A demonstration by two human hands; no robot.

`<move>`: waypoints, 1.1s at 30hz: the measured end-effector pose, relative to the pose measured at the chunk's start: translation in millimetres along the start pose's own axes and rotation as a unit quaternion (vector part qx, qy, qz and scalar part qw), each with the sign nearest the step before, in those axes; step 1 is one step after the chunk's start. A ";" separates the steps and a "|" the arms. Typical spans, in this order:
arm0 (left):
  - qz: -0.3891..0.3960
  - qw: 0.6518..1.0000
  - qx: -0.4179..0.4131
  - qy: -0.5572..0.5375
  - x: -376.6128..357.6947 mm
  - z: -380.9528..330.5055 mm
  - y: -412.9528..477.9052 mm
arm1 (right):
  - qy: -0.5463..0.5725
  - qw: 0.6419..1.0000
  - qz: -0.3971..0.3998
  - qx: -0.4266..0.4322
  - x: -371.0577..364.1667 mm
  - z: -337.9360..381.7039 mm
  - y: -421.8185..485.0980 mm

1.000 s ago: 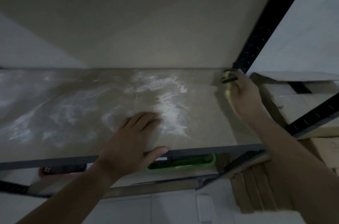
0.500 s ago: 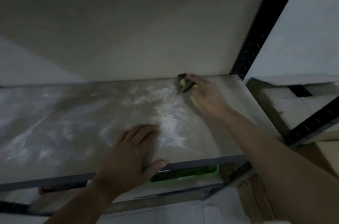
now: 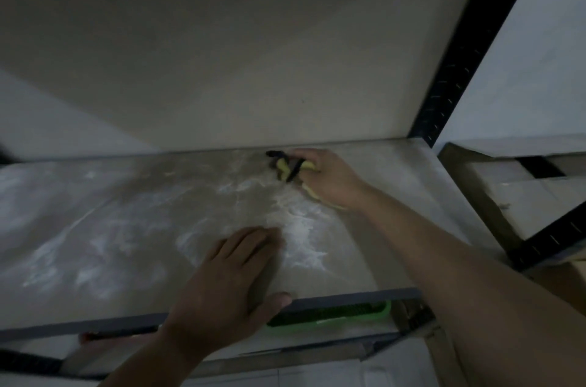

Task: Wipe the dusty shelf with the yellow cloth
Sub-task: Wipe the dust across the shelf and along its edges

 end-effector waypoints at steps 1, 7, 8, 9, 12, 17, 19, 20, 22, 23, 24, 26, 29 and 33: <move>0.000 1.000 0.001 -0.001 0.0 -0.4 -0.1 | -0.032 0.998 -0.052 -0.001 18.4 -8.5 -6.1; -0.010 1.000 -0.004 0.011 -1.2 -2.0 1.7 | -0.264 0.924 -0.224 -0.164 44.2 -56.5 -25.7; -0.012 1.000 -0.005 0.012 -1.2 -2.2 1.9 | -0.230 0.940 -0.202 -0.149 27.6 -47.0 -17.1; -0.013 1.000 -0.005 0.015 -1.6 -2.0 2.0 | -0.191 0.961 -0.161 -0.116 10.5 -35.3 -7.5; -0.023 0.999 -0.010 0.021 -1.8 -2.2 0.9 | -0.125 0.991 0.020 -0.034 -27.9 0.3 11.3; -0.022 0.999 -0.004 0.026 -2.9 -1.9 1.1 | -0.124 0.991 -0.051 -0.010 39.1 -29.3 -18.3; -0.015 1.000 0.006 0.026 -3.1 -1.1 1.2 | -0.243 0.948 -0.174 -0.109 88.0 -74.9 -47.2; -0.013 0.999 0.009 0.029 -3.1 -1.4 1.2 | -0.272 0.920 -0.212 -0.183 107.4 -97.7 -64.0; -0.017 0.999 0.007 0.033 -3.1 -2.7 2.5 | -0.250 0.896 -0.227 -0.289 119.2 -128.0 -84.8; -0.019 0.999 0.004 0.033 -3.3 -3.4 3.0 | -0.240 0.896 -0.229 -0.296 111.5 -130.8 -88.0; -0.020 0.999 0.002 0.031 -3.4 -3.7 3.2 | -0.240 0.896 -0.236 -0.288 98.8 -123.2 -89.2; -0.020 0.999 -0.002 0.029 -3.6 -2.3 2.4 | -0.249 0.903 -0.254 -0.241 69.2 -96.0 -91.6; -0.022 0.999 -0.004 0.024 -4.6 0.6 1.0 | -0.253 0.933 -0.213 -0.143 24.0 -61.0 -102.4; -0.025 1.000 -0.008 0.015 -5.5 0.7 1.9 | -0.195 0.955 -0.218 -0.056 28.4 -54.9 -122.8</move>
Point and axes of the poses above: each hand's wrist, its own y-axis towards the middle knuckle, its own x-axis out of the back of the hand, z = x × y, the point moved 2 cm from there along y, towards the middle knuckle, and after that the axes turned 14 degrees about z, right-handed, at the moved point
